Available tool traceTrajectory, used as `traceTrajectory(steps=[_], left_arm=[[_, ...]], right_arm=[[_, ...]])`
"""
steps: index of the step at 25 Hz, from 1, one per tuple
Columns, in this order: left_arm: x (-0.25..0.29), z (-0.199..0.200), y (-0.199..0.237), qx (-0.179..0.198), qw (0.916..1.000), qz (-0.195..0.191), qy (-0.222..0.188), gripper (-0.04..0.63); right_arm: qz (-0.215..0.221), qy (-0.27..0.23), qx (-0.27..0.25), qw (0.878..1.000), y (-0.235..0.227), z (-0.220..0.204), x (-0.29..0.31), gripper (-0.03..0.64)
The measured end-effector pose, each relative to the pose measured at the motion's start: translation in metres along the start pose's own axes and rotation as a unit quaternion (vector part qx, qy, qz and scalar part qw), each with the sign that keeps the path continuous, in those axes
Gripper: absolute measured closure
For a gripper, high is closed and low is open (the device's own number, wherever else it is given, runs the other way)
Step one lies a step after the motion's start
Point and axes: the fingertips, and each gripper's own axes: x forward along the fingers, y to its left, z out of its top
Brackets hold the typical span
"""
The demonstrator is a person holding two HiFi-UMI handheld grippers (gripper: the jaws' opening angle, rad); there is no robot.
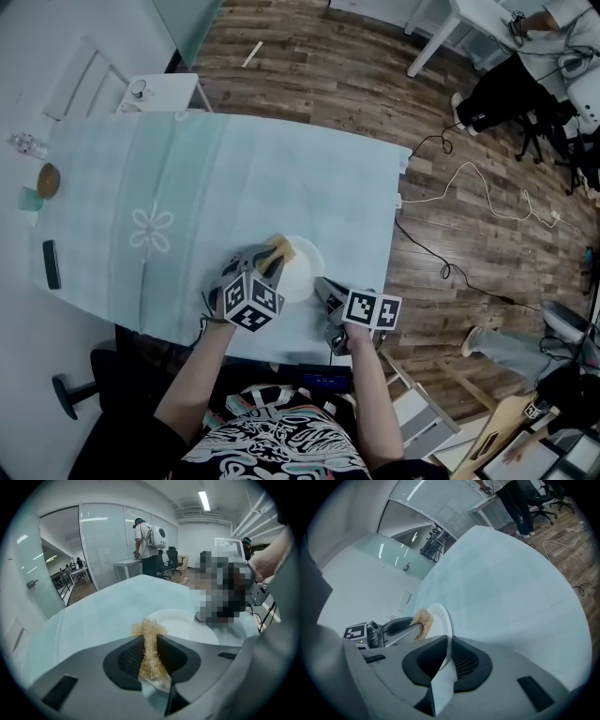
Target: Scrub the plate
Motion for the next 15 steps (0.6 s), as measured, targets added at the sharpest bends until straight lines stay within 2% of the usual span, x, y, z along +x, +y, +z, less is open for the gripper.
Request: traceTrajectory(steps=[4, 8, 15], left_arm=[[0.001, 0.004, -0.003, 0.006, 1.0000, -0.005, 0.000, 0.483], [0.006, 0.011, -0.015, 0.042, 0.9989, -0.021, 0.000, 0.482], [0.016, 0.022, -0.040, 0.058, 0.9972, -0.047, -0.002, 0.482]], right_arm=[[0.001, -0.001, 0.001, 1.000, 0.000, -0.001, 0.000, 0.597], [0.002, -0.002, 0.001, 1.000, 0.001, -0.002, 0.002, 0.597], [0.005, -0.002, 0.002, 1.000, -0.002, -0.001, 0.001, 0.597]])
